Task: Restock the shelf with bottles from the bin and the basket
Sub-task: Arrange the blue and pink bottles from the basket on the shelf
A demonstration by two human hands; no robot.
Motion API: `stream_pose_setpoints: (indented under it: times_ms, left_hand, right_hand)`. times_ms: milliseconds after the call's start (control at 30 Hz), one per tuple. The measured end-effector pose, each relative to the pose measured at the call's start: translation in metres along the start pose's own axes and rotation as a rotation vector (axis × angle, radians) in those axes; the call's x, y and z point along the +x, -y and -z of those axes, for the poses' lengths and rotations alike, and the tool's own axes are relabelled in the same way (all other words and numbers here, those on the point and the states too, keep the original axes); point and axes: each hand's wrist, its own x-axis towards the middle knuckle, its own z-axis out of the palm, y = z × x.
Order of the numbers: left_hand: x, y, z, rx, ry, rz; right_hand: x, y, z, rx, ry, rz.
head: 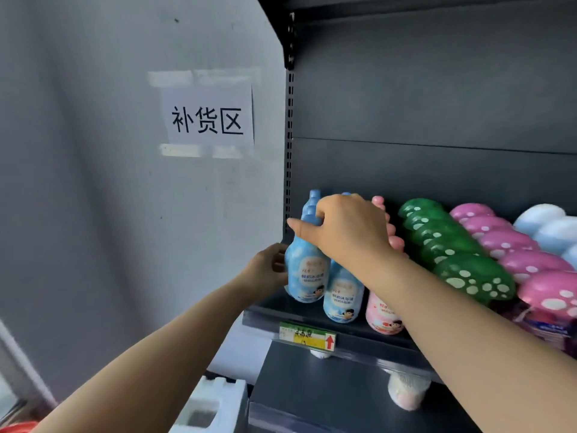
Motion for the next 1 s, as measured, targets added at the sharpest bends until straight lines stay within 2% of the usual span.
stream_pose_setpoints:
  times_ms: [200, 333, 500, 800, 900, 1000]
  left_hand:
    - [-0.008, 0.014, 0.017, -0.224, 0.088, -0.098]
    - [-0.008, 0.022, 0.016, -0.205, 0.125, -0.117]
    - [0.002, 0.028, 0.006, -0.128, 0.085, -0.107]
    - [0.019, 0.028, 0.002, -0.032, 0.119, -0.134]
    - [0.019, 0.03, 0.005, -0.094, 0.115, -0.135]
    - [0.008, 0.027, 0.009, -0.15, 0.032, -0.217]
  right_hand:
    - [-0.014, 0.01, -0.033, -0.11, -0.002, -0.062]
    - [-0.017, 0.011, -0.047, -0.153, -0.131, -0.116]
    - [-0.024, 0.011, -0.047, -0.19, -0.027, -0.128]
    - [-0.017, 0.013, -0.052, -0.221, -0.049, -0.268]
    - [-0.017, 0.013, -0.054, -0.233, -0.069, -0.272]
    - [-0.02, 0.015, -0.056, -0.251, -0.025, -0.274]
